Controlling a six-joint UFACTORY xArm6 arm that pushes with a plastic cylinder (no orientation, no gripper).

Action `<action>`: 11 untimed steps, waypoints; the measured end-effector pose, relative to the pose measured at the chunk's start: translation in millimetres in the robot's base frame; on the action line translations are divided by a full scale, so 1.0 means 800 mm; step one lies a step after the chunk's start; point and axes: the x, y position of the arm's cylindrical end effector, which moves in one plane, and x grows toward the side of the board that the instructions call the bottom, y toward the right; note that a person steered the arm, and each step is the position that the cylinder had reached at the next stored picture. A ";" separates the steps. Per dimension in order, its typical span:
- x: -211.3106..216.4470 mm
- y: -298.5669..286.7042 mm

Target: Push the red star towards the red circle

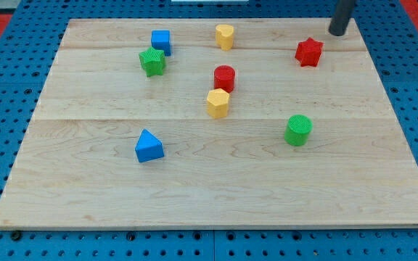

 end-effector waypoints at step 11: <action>0.051 -0.187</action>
